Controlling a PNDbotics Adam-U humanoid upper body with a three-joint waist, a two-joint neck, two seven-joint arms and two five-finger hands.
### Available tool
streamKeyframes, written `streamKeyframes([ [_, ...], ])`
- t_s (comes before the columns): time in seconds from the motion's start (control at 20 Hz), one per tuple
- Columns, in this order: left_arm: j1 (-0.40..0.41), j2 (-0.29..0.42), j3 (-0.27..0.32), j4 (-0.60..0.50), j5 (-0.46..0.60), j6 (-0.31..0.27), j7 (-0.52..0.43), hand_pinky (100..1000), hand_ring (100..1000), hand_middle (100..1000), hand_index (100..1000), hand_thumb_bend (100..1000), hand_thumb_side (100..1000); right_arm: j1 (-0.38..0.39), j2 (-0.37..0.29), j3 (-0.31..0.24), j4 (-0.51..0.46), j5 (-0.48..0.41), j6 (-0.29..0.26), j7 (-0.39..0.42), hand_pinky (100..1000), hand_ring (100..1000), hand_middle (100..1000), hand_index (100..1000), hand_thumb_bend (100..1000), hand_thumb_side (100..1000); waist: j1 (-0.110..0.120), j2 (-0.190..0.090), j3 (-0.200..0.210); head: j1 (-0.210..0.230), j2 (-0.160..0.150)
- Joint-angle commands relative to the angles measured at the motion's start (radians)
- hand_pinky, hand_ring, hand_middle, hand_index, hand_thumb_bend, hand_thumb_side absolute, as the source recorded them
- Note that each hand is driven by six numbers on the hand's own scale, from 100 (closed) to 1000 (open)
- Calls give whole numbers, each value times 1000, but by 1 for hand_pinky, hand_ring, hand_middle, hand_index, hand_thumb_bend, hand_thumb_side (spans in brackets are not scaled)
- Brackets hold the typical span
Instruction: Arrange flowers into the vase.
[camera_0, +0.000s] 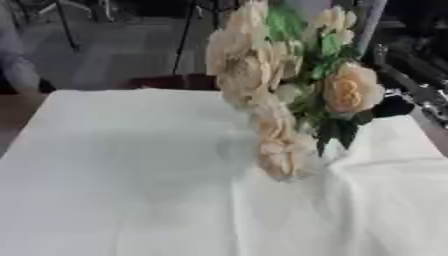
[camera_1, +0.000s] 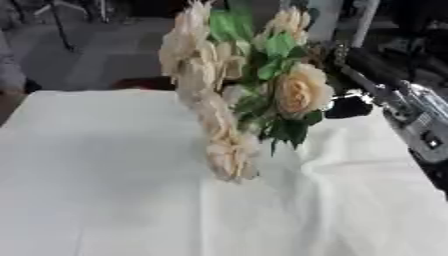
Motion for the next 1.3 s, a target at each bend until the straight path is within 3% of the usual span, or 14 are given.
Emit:
streamKeyframes([
  [0.05,-9,23,12,-14,-1,-2,1,806,936,946,975,100,1000,-30,-17,-27,-45,-57,48,-23,100,100,100,100,406,548,14,-21,-3,6,5],
  [0.7,-6,22,9,-14,1,-1,-2,805,936,946,974,100,1000,-149,70,-37,-88,-247,238,-99,100,100,100,100,452,454,10,-28,-6,9,14],
  [0.95,-6,22,9,-14,2,-1,-2,805,936,946,974,100,1000,-161,67,-27,-133,-321,311,-103,100,100,100,100,452,454,10,-28,-7,10,14],
  [1.0,-6,22,8,-14,3,-1,-3,805,937,946,975,100,1000,-163,67,-29,-144,-336,326,-102,100,100,100,100,397,384,11,-29,-4,7,15],
  [1.2,-5,22,5,-14,6,0,-6,805,937,946,974,100,1000,-238,136,-96,-122,-395,386,-147,100,100,100,100,372,346,7,-30,1,8,19],
  [1.3,-4,24,7,-14,6,0,-5,805,937,946,974,100,1000,-275,153,-102,-105,-424,415,-176,100,100,100,100,365,326,6,-29,-2,13,18],
])
